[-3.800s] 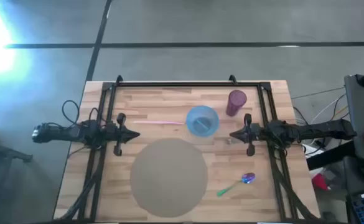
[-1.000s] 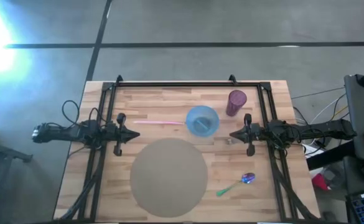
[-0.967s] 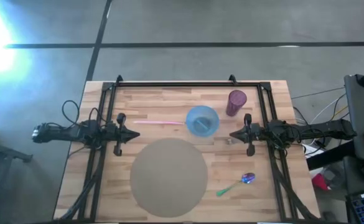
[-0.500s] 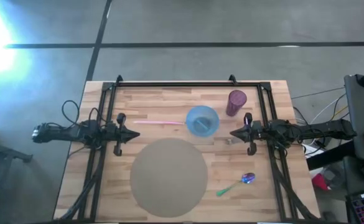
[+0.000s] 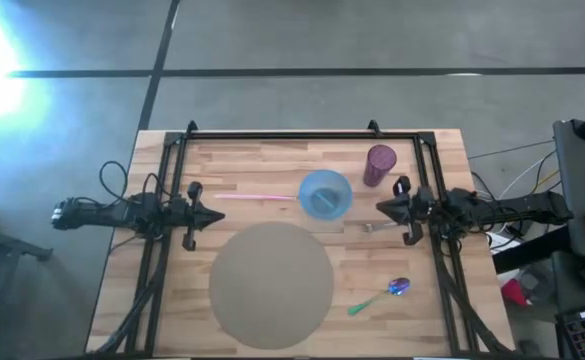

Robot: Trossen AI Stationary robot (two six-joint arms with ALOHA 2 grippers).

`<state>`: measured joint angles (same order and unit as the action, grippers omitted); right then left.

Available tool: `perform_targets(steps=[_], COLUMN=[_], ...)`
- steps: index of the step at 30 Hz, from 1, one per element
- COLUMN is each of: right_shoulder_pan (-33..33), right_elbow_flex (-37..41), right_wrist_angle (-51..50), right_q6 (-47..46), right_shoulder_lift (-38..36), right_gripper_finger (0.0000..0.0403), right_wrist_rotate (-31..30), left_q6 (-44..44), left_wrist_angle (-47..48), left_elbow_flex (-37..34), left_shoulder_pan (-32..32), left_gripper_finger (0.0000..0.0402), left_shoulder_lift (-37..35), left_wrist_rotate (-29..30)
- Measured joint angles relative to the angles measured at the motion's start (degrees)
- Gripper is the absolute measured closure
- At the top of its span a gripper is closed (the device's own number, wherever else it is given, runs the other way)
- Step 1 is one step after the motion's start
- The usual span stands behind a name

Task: Pick & Place Utensil
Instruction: Put the blue bowl on the brown placemat

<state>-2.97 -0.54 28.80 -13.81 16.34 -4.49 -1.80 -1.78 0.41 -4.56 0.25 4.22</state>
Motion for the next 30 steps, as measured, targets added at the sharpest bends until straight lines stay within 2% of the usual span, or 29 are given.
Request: perform_targets(steps=[7, 13, 20, 25, 30], right_shoulder_pan=[0.0, 0.0, -0.1, -0.1, -0.1], right_elbow_flex=[-1.8, -8.1, -21.2, -31.6, -40.6], right_wrist_angle=[0.5, -2.0, -21.3, -35.3, -45.1], right_q6=[-2.6, -1.5, 2.8, 5.6, 8.2], right_shoulder_lift=[0.8, 4.8, 11.9, 18.4, 25.2], right_gripper_finger=[0.0302, 0.0245, 0.0209, 0.0209, 0.0215], right_wrist_rotate=[0.0, 0.3, 0.6, 0.7, 1.3], left_q6=[-1.6, -1.6, -2.4, -3.4, -4.1], left_wrist_angle=[0.1, 0.1, 0.1, 0.1, 0.1], left_elbow_flex=[0.0, 0.0, 0.0, 0.0, 0.0], left_shoulder_pan=[0.0, 0.0, 0.0, 0.0, 0.0], left_gripper_finger=[0.0401, 0.0401, 0.0401, 0.0401, 0.0401], left_shoulder_lift=[0.0, 0.0, 0.0, 0.0, 0.0], left_wrist_rotate=[-0.4, -0.3, -0.2, -0.2, -0.2])
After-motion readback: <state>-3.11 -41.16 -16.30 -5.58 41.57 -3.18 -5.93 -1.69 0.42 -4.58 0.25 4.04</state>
